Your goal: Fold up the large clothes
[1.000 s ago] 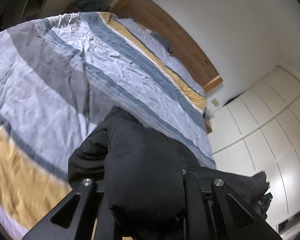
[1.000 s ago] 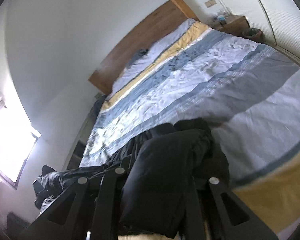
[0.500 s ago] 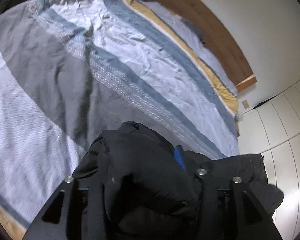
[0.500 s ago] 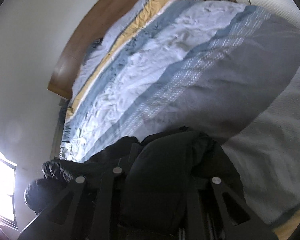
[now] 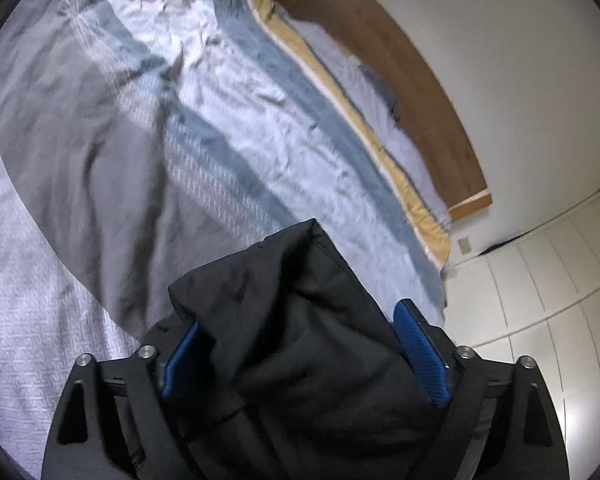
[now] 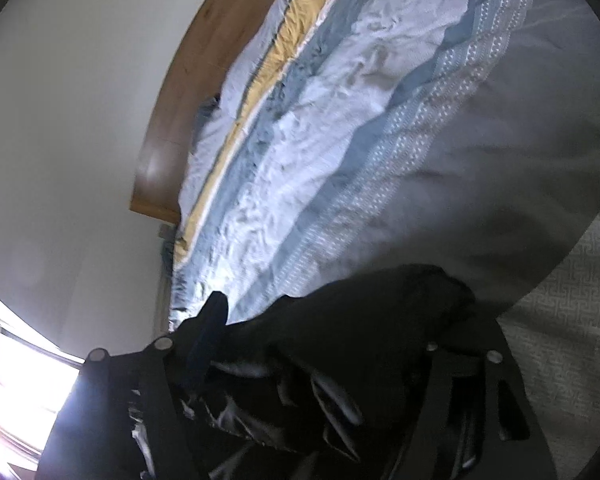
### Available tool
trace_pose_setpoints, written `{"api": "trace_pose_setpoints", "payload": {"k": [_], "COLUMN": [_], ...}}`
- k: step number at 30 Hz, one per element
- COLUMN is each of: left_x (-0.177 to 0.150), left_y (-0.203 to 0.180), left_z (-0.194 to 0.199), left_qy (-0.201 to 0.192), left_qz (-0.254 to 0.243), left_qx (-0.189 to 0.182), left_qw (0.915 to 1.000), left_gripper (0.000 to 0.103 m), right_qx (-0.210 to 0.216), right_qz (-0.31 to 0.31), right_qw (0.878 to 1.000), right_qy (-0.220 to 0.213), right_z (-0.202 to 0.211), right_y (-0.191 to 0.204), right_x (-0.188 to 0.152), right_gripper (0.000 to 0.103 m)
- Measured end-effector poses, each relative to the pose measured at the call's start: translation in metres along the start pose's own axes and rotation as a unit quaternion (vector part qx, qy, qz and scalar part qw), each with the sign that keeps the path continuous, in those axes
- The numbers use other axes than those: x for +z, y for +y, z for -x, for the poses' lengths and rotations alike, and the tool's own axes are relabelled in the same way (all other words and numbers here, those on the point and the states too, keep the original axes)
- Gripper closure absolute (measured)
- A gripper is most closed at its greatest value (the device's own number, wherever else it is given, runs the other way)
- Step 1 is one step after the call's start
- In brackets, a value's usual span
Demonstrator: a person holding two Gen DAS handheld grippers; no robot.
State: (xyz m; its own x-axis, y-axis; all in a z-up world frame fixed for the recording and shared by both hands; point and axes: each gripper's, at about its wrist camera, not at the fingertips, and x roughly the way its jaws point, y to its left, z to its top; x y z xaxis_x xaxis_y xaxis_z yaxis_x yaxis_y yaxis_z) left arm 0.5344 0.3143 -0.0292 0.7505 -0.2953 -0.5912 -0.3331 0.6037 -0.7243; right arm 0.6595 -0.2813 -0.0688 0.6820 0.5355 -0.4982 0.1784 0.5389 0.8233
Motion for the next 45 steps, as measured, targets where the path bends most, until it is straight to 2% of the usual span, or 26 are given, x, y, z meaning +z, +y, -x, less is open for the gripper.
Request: {"api": "trace_pose_setpoints", "payload": {"k": [5,11,16,21,27,34,40,42,45], "left_x": [0.009,0.017,0.001,-0.032,-0.085,-0.123,-0.132,-0.126,-0.113], "left_y": [-0.012,-0.034,-0.052,-0.073,-0.097,-0.125,-0.14,-0.146,-0.157], "left_z": [0.019,0.052,0.078,0.085,0.064,0.01,-0.045,-0.064,-0.098], "left_qy": [-0.014,-0.046,-0.054,-0.037,0.009,0.047,0.057,0.057,0.064], "left_qz": [-0.019,-0.059,-0.103,-0.158,-0.209,-0.27,-0.317,-0.327,-0.339], "left_qx": [0.017,0.032,0.058,0.081,0.086,0.091,0.11,0.12,0.156], "left_qw": [0.9996,0.9967,0.9915,0.9834,0.9741,0.9573,0.9402,0.9355,0.9257], "left_gripper": [0.011,0.009,0.008,0.008,0.008,0.008,0.008,0.007,0.007], "right_qx": [0.035,0.036,0.012,-0.021,-0.043,-0.068,-0.118,-0.123,-0.145], "right_qz": [-0.031,-0.04,0.01,0.102,0.201,0.305,0.35,0.352,0.355], "right_qw": [0.999,0.997,0.998,0.994,0.978,0.948,0.926,0.925,0.921], "right_qy": [-0.021,-0.064,-0.069,-0.037,0.018,0.054,0.073,0.072,0.072], "right_z": [0.018,0.059,0.094,0.102,0.075,0.019,-0.048,-0.065,-0.095], "right_y": [0.005,0.011,0.029,0.062,0.105,0.144,0.138,0.138,0.138], "right_x": [0.011,0.028,0.022,-0.014,-0.078,-0.132,-0.141,-0.134,-0.119], "right_gripper": [0.023,0.021,0.02,0.02,0.02,0.02,0.02,0.02,0.02]}}
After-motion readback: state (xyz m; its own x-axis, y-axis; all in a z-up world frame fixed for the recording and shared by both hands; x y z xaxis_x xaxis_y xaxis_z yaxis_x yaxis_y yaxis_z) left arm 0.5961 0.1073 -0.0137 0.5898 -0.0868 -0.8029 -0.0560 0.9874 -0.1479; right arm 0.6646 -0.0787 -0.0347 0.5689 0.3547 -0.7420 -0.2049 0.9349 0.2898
